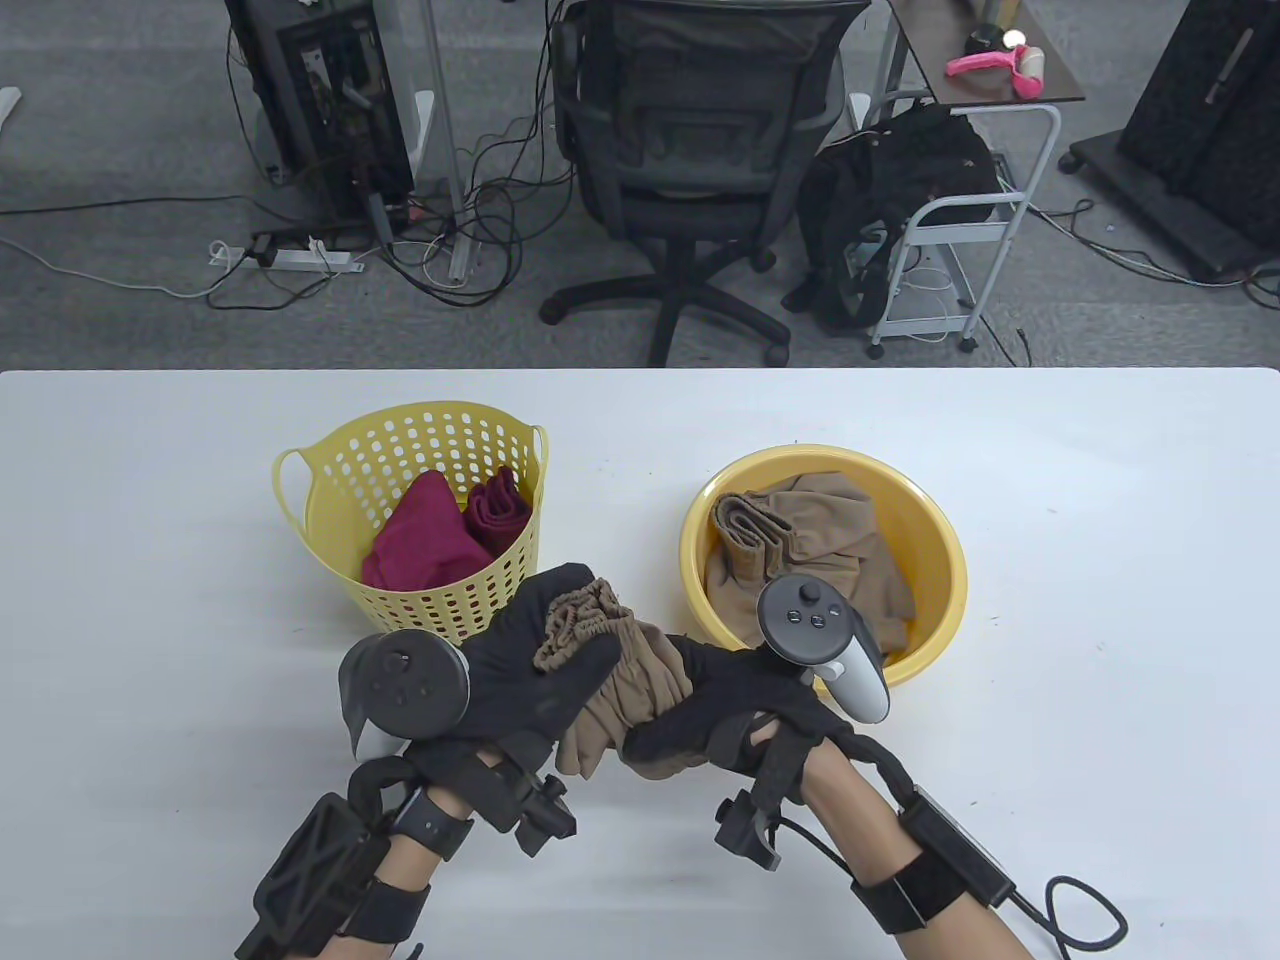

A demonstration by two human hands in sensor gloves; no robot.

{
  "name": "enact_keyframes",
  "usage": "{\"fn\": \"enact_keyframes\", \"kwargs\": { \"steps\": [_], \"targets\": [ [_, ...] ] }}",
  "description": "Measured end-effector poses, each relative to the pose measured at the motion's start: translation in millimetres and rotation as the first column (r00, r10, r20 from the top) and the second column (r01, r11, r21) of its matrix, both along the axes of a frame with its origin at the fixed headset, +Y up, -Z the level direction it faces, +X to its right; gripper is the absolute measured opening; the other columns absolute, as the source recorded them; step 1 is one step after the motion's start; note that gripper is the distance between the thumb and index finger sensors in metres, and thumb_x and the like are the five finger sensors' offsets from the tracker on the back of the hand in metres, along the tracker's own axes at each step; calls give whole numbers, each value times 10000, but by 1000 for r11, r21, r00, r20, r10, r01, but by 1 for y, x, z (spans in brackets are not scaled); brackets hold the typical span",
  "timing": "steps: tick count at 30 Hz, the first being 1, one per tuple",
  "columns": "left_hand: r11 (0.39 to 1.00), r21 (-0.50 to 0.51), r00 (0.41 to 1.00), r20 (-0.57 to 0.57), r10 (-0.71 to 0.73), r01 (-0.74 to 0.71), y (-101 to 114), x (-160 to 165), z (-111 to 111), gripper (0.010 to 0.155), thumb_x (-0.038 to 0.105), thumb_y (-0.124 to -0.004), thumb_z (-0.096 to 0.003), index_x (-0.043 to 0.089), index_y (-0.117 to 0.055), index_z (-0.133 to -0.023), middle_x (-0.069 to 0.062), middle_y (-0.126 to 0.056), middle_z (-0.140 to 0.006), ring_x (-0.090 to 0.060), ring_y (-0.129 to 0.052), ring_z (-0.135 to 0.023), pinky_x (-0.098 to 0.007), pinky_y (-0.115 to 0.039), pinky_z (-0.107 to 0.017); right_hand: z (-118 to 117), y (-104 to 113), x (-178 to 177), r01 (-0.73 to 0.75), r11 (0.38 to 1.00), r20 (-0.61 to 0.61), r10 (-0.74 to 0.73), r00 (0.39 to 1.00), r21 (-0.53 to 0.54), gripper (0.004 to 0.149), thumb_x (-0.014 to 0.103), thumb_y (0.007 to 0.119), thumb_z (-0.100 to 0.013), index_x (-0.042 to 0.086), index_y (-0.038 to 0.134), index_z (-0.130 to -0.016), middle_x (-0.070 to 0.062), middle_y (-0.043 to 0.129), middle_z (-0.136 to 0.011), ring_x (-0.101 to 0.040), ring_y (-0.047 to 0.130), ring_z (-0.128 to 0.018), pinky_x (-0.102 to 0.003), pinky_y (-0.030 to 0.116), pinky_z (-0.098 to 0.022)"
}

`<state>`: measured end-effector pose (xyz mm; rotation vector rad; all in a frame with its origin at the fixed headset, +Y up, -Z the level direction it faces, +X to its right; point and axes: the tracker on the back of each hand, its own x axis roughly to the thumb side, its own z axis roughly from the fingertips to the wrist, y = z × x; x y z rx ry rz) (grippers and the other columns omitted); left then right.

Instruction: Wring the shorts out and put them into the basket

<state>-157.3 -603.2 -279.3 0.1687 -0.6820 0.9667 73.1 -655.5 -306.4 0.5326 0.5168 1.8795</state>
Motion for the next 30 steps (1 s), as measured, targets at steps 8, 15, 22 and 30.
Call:
{"fn": "enact_keyframes", "kwargs": {
  "steps": [8,15,22,30],
  "targets": [
    [999,23,999,-10,-39,39,2,-1,1,692,571,-706,-579,166,-437,-1072,-205,-688,-1008,-440,-830,-813,-637,-662,-658,6,8,1,-75,991,7,75,997,108,868,423,1002,-411,102,535,-1069,-277,602,-1038,-541,706,-900,-667,638,-615],
    [996,41,996,-28,-79,81,4,-5,2,693,568,-717,-579,167,-443,-1073,-213,-685,-1010,-445,-823,-816,-643,-653,-660,14,14,4,-184,954,51,177,983,235,878,428,995,-416,107,523,-1083,-287,531,-1076,-570,579,-965,-714,554,-644],
    [989,71,990,-65,-127,131,11,-10,3,695,563,-724,-579,170,-440,-1077,-208,-673,-1028,-451,-815,-824,-649,-646,-660,23,16,8,-352,857,156,316,936,376,898,487,994,-403,106,543,-1079,-292,518,-1082,-581,521,-984,-726,503,-661],
    [984,83,983,-106,-148,157,20,-23,5,698,560,-724,-581,170,-431,-1080,-210,-659,-1039,-459,-799,-838,-658,-631,-665,30,6,22,-474,766,259,398,880,435,945,584,948,-415,105,508,-1100,-306,464,-1102,-595,430,-1004,-764,430,-659]
  ]
}}
